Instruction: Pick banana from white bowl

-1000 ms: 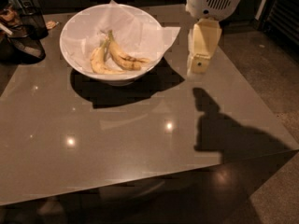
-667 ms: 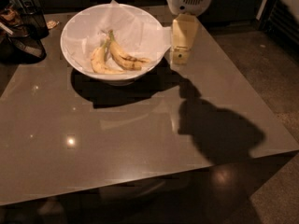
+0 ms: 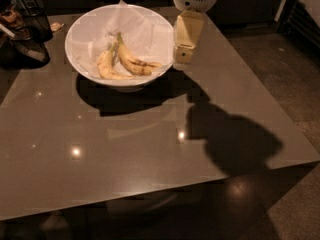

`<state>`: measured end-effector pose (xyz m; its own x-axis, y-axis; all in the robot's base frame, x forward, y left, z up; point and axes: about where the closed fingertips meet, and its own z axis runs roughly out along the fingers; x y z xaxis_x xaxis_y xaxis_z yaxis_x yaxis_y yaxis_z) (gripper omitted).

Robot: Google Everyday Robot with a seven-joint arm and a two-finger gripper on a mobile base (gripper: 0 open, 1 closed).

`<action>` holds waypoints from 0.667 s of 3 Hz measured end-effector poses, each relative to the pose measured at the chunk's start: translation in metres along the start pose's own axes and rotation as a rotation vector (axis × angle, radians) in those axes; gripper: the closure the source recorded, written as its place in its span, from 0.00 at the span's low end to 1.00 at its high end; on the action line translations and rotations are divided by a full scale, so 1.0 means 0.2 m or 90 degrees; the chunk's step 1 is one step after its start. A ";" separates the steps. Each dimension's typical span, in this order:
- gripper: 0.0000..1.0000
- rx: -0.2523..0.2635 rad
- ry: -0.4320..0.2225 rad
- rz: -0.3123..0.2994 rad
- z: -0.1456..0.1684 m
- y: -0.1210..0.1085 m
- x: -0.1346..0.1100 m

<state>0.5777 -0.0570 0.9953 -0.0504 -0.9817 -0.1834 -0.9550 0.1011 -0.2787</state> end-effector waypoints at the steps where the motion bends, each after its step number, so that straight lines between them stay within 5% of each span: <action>1: 0.00 -0.015 -0.013 0.001 0.04 -0.09 -0.10; 2: 0.00 -0.027 -0.023 0.004 0.11 -0.20 -0.23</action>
Offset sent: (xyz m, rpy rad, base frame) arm 0.0559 0.0553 -0.0069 -0.0119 0.1703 0.0148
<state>0.6253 -0.0129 0.9937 -0.0464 -0.9744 -0.2199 -0.9661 0.0997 -0.2380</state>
